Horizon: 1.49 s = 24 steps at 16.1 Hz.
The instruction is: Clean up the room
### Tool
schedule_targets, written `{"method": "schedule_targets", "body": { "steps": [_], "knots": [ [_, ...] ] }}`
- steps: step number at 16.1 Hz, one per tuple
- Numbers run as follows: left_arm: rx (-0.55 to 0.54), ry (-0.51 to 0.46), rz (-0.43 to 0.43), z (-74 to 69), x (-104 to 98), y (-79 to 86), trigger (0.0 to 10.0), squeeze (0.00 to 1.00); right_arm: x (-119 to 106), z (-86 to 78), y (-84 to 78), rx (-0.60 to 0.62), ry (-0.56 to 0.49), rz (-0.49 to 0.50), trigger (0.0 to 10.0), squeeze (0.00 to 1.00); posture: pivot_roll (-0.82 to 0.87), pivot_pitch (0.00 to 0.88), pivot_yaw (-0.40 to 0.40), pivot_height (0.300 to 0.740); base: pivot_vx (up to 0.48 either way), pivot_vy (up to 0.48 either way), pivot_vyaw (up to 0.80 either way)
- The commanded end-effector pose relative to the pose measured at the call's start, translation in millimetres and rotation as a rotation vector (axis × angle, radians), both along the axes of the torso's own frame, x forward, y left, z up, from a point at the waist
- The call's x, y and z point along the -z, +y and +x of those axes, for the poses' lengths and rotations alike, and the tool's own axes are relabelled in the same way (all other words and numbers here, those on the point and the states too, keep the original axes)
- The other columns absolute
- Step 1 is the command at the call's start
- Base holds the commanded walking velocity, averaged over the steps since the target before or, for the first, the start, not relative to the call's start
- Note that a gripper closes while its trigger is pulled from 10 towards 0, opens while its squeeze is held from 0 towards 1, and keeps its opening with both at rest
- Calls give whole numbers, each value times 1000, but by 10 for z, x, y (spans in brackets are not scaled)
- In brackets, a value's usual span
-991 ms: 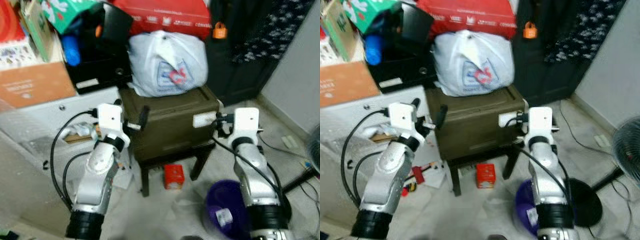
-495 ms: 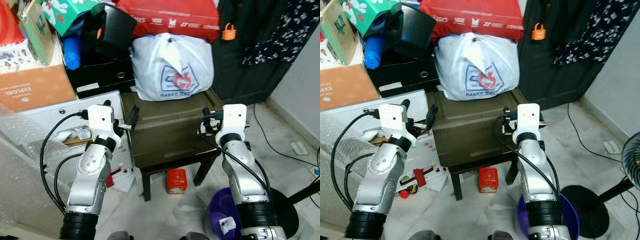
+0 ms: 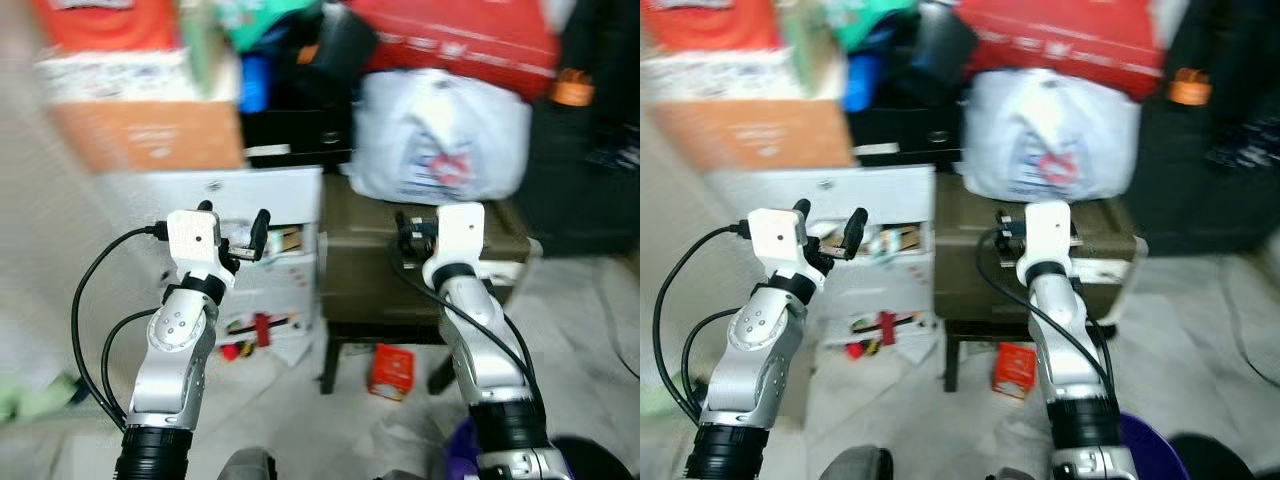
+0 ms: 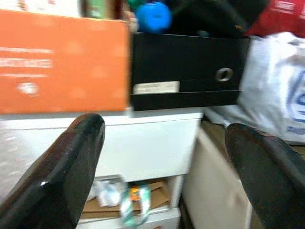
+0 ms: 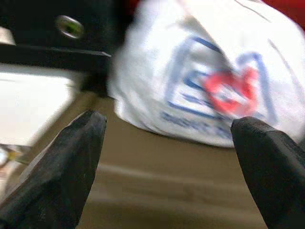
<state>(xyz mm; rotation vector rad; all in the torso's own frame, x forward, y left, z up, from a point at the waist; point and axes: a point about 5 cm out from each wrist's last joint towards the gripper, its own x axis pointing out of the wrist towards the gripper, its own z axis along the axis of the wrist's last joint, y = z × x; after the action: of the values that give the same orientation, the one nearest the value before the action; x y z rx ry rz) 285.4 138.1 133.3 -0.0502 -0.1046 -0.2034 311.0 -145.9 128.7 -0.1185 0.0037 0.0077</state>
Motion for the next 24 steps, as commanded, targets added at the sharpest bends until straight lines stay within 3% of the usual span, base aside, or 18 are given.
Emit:
{"method": "schedule_targets", "body": {
  "steps": [1, 8, 10, 15, 17, 20, 24],
  "knots": [
    [10, -13, 4, 12, -39, -20, 10000, 0, -72, 16, 3, -8, -24, 10, 10000, 0, -16, 0, -6, 740, 0, 0, 800],
    [8, -61, 5, 177, -158, -25, 10000, 0, -136, 183, 44, -17, -45, 12, 10000, 0, -8, 0, 6, 740, 0, 0, 800],
    [40, -122, 78, 200, -241, -74, 10000, 0, -180, 244, 45, -12, -60, 12, 10000, 0, -5, 0, 10, 740, 0, 0, 800],
    [21, -141, 59, 234, -320, -110, 10000, 0, -278, 323, 164, -6, -93, 27, 10000, 0, 1, 0, 37, 740, 0, 0, 800],
    [20, -150, 68, 250, -362, -109, 10000, 0, -316, 320, 198, -11, -107, 27, 10000, 0, 9, 0, 41, 740, 0, 0, 800],
    [-16, -115, 93, 196, -270, -11, 10000, 0, -288, 247, 214, -13, -94, 41, 10000, 0, 6, 0, 53, 740, 0, 0, 800],
    [-77, -73, 70, 128, -168, 110, 10000, 0, -122, 138, 61, 28, -45, 8, 10000, 0, 7, 0, 51, 740, 0, 0, 800]
  ]
}}
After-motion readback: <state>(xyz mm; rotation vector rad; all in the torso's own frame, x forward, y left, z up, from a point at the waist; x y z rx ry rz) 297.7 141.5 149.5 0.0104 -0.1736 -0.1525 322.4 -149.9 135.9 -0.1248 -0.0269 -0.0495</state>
